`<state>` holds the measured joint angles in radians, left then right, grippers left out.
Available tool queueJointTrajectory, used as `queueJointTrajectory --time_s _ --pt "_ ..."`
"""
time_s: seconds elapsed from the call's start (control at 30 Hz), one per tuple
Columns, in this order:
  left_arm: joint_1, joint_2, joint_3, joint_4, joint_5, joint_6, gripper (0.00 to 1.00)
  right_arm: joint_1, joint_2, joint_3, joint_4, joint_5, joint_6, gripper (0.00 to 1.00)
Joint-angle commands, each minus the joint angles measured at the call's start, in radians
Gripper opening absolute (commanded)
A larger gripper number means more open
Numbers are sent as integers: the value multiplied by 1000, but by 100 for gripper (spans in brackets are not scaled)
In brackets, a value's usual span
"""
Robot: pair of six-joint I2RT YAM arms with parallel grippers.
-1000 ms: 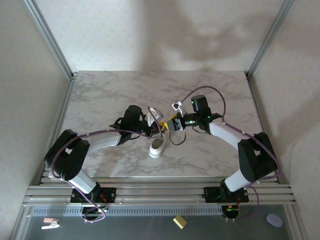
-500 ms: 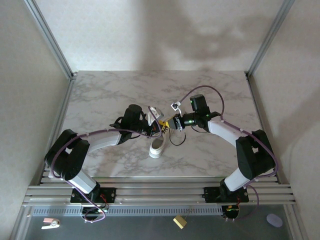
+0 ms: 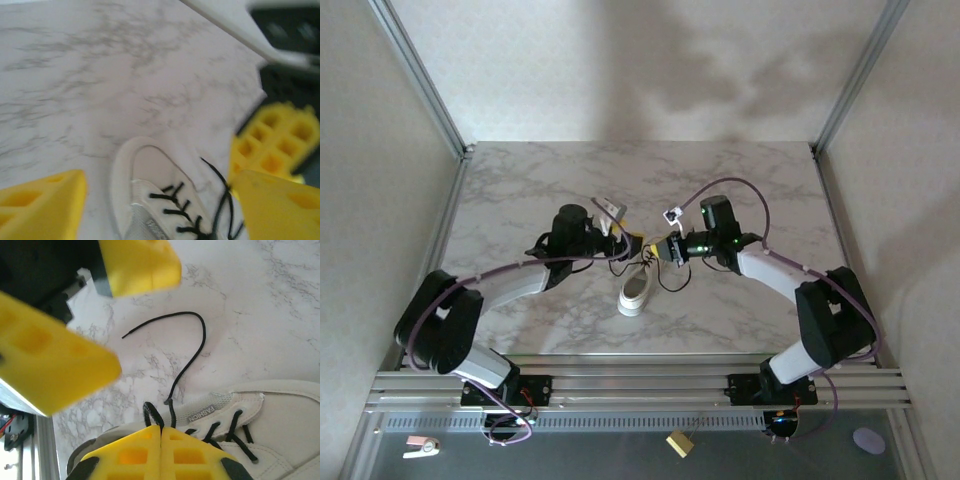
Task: Tie the shoes
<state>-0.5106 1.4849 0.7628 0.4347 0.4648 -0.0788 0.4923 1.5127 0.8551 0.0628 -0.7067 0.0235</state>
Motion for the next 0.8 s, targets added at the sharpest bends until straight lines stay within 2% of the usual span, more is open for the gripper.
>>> queueJointTrajectory --time_s 0.0,0.03,0.13,0.27,0.37,0.47,0.6,0.7,0.77 --pt "10 -55 -2 -54 -354 -255 92 36 -44 -34 95 86 54 0" --pt "12 -54 15 -138 -445 -317 92 43 -46 -37 97 99 55 0" --pt "14 -48 54 -352 -610 -455 90 66 -52 -42 94 135 52 0" --pt "18 -62 66 -594 -756 -644 84 90 -55 -24 34 193 29 0" --pt "17 -46 94 -752 -794 -752 82 122 -63 -5 -30 260 -10 0" --pt "15 -43 94 -841 -813 -894 87 144 -66 4 -62 300 -28 0" --pt "16 -69 79 -852 -788 -1080 85 154 -75 -1 -64 314 -32 0" --pt "15 -57 99 -826 -741 -1166 88 158 -85 -7 -68 320 -33 0" --pt "16 -31 126 -825 -711 -1219 80 158 -92 -11 -67 324 -33 0"
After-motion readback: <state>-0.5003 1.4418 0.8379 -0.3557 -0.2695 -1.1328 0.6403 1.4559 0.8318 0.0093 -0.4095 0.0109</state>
